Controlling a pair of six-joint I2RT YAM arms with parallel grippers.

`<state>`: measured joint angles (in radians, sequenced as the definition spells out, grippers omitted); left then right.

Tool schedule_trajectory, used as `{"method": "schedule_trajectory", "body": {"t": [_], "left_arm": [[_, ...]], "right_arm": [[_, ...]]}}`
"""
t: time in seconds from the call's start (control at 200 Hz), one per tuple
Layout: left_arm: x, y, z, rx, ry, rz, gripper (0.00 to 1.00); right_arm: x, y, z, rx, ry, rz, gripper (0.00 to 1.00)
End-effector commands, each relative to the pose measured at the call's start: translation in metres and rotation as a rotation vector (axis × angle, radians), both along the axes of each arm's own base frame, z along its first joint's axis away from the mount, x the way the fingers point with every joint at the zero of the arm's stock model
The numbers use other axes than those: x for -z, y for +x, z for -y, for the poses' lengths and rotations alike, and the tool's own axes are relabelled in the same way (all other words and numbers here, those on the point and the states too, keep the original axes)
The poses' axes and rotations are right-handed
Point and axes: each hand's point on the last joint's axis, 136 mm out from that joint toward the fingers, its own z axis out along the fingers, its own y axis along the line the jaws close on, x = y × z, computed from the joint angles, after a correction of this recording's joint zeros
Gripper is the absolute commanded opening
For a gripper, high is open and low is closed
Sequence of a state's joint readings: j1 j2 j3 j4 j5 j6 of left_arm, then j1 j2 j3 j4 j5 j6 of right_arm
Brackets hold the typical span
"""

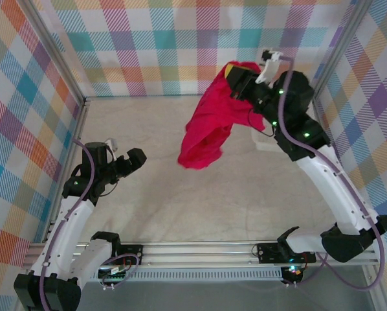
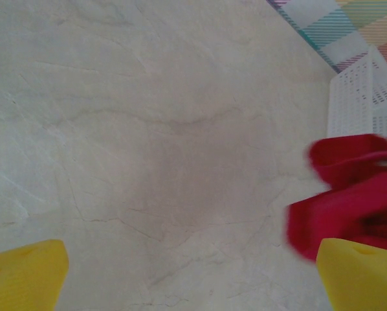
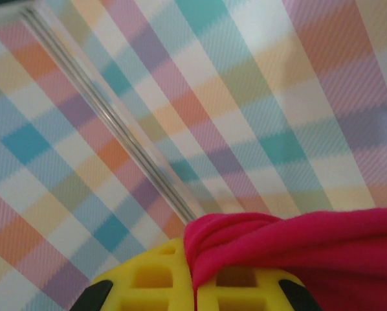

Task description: Fold the inside-out t-shirt

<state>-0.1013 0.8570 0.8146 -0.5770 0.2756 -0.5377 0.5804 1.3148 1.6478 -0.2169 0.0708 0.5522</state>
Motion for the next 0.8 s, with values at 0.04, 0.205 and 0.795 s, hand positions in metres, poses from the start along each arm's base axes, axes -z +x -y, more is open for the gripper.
{"method": "schedule_trajectory", "body": {"t": [0.04, 0.205, 0.795], "left_arm": [[0.014, 0.002, -0.012, -0.091, 0.002, -0.04, 0.87], [0.049, 0.005, 0.023, -0.039, -0.088, -0.1, 0.78], [0.144, 0.007, 0.117, 0.169, 0.048, -0.327, 0.63]], "right_arm": [[0.108, 0.04, -0.018, 0.059, 0.014, -0.321, 0.0], [0.204, 0.094, -0.038, 0.114, -0.165, -0.565, 0.41], [0.352, 0.044, -0.014, 0.013, -0.505, -0.846, 0.65]]}}
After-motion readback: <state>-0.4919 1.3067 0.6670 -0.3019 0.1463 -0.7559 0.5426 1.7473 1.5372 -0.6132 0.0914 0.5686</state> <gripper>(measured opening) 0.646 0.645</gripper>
